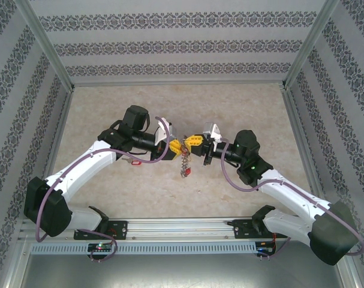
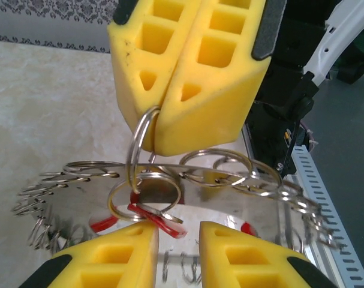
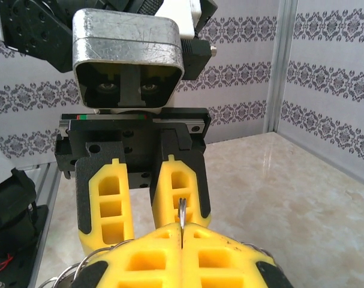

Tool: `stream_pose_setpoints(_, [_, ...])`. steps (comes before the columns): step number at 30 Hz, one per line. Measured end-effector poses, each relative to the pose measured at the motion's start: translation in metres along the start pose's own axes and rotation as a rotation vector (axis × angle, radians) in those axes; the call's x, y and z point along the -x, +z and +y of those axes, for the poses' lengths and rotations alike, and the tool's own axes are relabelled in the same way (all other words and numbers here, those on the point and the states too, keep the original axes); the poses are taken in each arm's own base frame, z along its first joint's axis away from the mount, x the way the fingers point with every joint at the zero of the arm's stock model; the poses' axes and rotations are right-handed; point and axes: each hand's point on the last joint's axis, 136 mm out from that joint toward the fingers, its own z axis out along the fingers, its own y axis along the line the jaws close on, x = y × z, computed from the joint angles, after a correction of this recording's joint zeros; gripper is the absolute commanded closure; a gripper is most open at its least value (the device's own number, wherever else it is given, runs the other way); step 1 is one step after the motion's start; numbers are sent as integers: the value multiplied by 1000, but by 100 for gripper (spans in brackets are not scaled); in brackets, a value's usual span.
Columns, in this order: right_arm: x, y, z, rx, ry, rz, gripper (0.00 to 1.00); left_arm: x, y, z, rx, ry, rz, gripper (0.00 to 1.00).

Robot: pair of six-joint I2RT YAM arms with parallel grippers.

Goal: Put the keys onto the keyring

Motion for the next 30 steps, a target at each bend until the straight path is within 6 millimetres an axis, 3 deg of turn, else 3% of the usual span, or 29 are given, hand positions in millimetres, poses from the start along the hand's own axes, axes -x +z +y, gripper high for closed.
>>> stream_pose_setpoints(4, [-1,-1,-2,-5,-7,4,100,0,-1,-1,11,6,-16,75])
stream_pose_setpoints(8, [-16,-5,-8,-16,-7,61,100,-3,-11,-1,65,0,-18,74])
stream_pose_setpoints(16, [-50,-14,-10,-2,-31,247,100,-16,-46,36,302,-105,-28,73])
stream_pose_setpoints(26, [-81,-23,-12,-19,-10,402,100,-47,-53,63,465,-252,-8,72])
stream_pose_setpoints(27, [-83,-24,-14,-32,-9,418,100,-50,-55,67,492,-268,-4,69])
stream_pose_setpoints(30, [-85,-28,-20,-72,-14,451,100,-60,-65,81,596,-331,3,48])
